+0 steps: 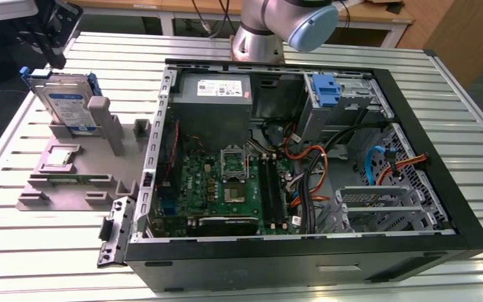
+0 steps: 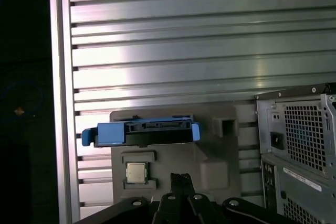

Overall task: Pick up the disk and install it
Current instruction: 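Reach for the disk, then pick up the disk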

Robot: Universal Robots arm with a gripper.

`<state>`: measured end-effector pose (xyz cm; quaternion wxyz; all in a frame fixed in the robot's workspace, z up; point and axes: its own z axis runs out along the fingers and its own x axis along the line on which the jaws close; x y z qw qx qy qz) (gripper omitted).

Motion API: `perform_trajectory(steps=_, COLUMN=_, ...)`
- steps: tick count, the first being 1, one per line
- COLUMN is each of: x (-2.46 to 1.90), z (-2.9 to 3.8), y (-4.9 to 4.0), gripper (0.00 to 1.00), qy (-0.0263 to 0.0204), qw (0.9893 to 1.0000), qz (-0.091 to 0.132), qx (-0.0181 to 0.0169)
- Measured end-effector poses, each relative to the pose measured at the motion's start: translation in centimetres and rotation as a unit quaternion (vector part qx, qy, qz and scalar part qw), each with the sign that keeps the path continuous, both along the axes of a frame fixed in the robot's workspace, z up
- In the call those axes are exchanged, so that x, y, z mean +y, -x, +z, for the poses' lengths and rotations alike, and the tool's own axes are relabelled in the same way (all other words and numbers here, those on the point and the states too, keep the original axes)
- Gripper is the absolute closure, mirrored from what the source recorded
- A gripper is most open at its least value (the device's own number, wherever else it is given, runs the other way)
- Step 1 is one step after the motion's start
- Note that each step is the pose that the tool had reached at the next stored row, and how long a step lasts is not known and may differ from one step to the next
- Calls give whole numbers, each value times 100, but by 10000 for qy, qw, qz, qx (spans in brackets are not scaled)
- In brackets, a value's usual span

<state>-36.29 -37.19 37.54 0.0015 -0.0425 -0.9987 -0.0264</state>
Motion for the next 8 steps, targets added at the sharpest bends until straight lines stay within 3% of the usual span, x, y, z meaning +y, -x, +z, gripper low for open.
perform_trajectory(steps=3, x=0, z=-1, y=54, gripper=90, qy=0, qw=10000, qz=0, qx=1)
perform_trajectory(steps=8, x=0, z=-1, y=64, gripper=90, qy=0, qw=10000, qz=0, qx=0)
